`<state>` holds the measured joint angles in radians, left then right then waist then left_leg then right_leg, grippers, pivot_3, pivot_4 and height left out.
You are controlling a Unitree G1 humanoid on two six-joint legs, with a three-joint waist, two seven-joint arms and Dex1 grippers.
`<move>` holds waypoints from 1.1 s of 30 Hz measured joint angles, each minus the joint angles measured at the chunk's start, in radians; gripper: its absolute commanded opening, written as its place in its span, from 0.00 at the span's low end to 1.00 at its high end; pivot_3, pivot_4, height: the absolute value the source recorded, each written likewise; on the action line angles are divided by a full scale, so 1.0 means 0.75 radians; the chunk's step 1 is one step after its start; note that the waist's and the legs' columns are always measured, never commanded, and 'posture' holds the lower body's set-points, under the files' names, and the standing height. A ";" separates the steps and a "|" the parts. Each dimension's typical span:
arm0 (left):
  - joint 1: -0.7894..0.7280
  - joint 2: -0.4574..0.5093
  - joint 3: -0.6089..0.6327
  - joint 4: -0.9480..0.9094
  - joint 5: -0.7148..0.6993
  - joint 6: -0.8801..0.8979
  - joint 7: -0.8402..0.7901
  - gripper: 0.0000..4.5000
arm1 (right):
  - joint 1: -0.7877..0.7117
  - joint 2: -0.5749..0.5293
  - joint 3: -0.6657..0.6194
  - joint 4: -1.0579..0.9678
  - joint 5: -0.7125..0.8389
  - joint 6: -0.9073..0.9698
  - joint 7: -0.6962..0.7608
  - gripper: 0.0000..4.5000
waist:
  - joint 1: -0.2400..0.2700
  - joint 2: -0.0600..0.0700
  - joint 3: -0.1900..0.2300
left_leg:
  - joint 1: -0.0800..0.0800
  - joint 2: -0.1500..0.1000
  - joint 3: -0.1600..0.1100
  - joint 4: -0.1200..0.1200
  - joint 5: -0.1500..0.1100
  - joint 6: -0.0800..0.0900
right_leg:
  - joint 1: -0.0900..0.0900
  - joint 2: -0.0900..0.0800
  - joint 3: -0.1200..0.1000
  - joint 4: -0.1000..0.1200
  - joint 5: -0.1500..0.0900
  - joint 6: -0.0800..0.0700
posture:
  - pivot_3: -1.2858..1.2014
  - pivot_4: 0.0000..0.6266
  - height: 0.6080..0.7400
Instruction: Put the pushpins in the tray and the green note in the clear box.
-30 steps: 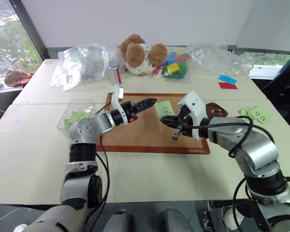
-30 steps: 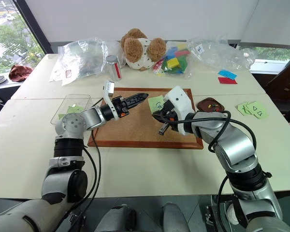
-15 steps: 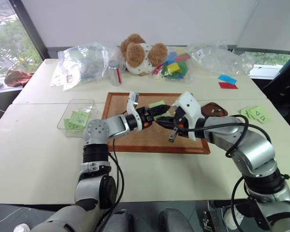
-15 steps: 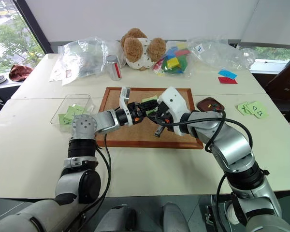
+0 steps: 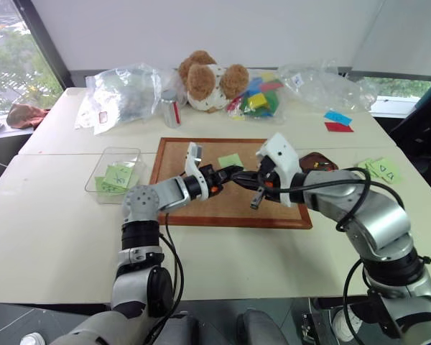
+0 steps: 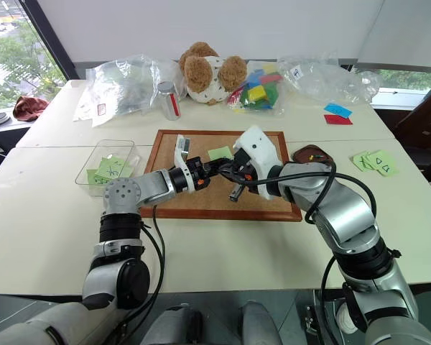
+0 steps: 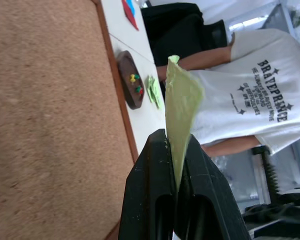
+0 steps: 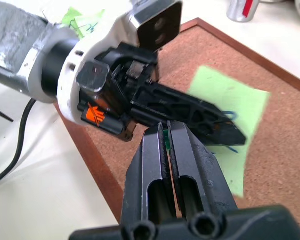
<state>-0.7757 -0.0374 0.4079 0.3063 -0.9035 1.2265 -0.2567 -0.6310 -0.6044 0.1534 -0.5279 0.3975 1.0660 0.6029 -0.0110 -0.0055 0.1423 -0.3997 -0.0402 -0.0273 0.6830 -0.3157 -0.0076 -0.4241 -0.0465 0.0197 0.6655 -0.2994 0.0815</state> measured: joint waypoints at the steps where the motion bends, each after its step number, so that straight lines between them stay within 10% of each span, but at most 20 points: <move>1: 0.003 0.009 -0.001 0.007 0.001 -0.011 -0.004 0.03 | -0.002 0.000 -0.010 -0.002 0.003 0.008 -0.005 0.00 | 0.000 0.000 0.000 | 0.000 0.000 0.000 0.000 0.000 0.000 | 0.000 0.000 0.000 0.000 0.000 0.000 | 0.52 0.24 1.00; 12: 0.029 0.073 0.001 0.116 0.056 -0.145 -0.036 0.03 | -0.063 -0.024 -0.133 0.165 -0.012 -0.020 -0.055 0.00 | 0.003 0.000 0.000 | -0.001 -0.001 0.000 0.001 0.000 0.000 | 0.000 0.000 0.000 0.000 0.000 0.000 | 0.52 0.24 1.00; 33: 0.083 0.051 0.016 -0.049 -0.029 -0.153 0.026 0.03 | -0.328 -0.048 -0.279 1.829 -0.368 -0.890 -0.210 0.00 | -0.007 0.000 0.000 | 0.000 0.000 0.003 0.001 0.001 -0.001 | -0.001 0.001 0.002 0.002 0.000 0.000 | 0.52 0.24 1.00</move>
<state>-0.7133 0.0009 0.4201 0.2695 -0.9254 1.1120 -0.2371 -0.8766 -0.6407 -0.0558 0.8441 0.1214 0.3985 0.4453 -0.0162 -0.0056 0.1421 -0.3997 -0.0406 -0.0250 0.6839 -0.3149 -0.0084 -0.4248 -0.0460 0.0212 0.6674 -0.2994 0.0816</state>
